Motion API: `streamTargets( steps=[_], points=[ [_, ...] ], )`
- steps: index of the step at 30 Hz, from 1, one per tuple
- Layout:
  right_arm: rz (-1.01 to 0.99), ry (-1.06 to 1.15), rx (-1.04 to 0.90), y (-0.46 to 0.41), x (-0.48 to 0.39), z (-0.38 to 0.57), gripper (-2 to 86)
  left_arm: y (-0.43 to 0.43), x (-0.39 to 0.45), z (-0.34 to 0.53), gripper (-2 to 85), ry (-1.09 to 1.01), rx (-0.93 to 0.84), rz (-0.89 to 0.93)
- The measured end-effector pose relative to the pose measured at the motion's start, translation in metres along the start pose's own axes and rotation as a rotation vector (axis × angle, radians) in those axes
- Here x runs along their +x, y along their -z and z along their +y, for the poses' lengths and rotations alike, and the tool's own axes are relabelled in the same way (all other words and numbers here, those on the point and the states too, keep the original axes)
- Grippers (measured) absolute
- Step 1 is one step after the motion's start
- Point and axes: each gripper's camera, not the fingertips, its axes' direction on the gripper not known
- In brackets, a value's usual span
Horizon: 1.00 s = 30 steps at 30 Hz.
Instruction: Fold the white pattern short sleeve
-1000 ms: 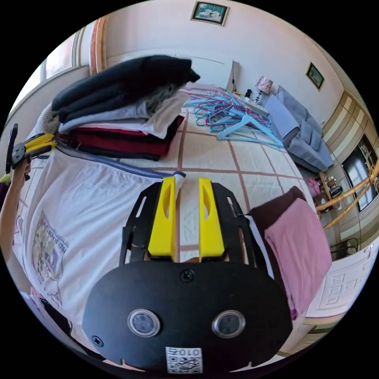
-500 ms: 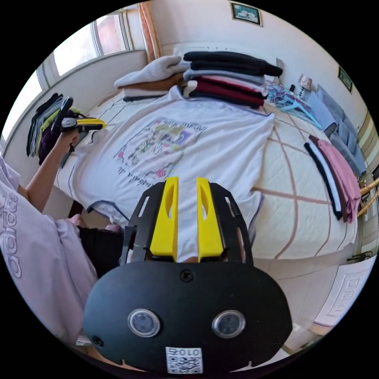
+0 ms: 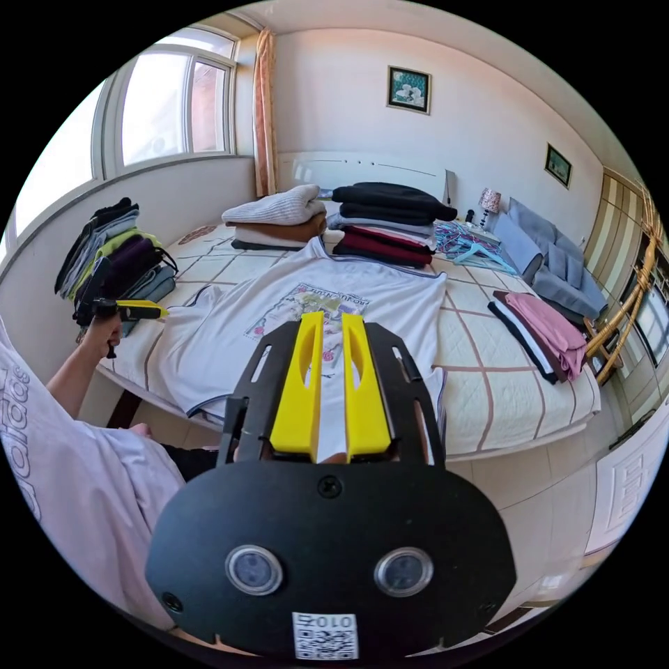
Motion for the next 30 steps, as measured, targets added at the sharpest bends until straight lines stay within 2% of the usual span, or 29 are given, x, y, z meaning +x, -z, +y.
streamTargets(
  steps=[6,9,11,12,14,16,19,25,30],
  points=[
    [0.027,0.022,0.014,0.01,-0.015,0.024,5.8,-0.008,-0.016,0.006,7.0,0.194,0.043,0.309],
    [0.035,0.01,0.03,0.011,-0.017,0.033,5.7,-0.007,-0.015,0.011,3.0,0.246,0.07,0.313],
    [0.031,0.009,0.021,0.008,-0.018,0.039,5.6,0.008,-0.015,0.014,1.7,0.277,0.162,0.369],
    [0.034,0.01,0.018,0.007,-0.019,0.04,5.6,0.023,-0.007,0.011,1.3,0.253,0.211,0.367],
    [0.034,0.018,0.013,0.003,-0.02,0.043,5.5,0.053,0.028,-0.003,0.8,0.092,0.239,0.234],
    [0.021,0.018,0.017,0.0,-0.02,0.044,5.5,0.084,0.103,-0.021,0.6,-0.225,0.23,-0.001],
    [-0.001,0.027,0.004,-0.011,-0.022,0.042,5.4,0.093,0.194,-0.02,1.0,-0.516,0.262,-0.154],
    [-0.017,0.053,-0.042,-0.027,-0.026,0.039,5.5,0.049,0.274,-0.012,6.5,-0.734,0.15,-0.119],
    [-0.038,0.011,-0.064,-0.038,-0.01,0.042,5.6,0.07,0.258,-0.005,9.9,-0.692,0.137,-0.056]
  ],
)
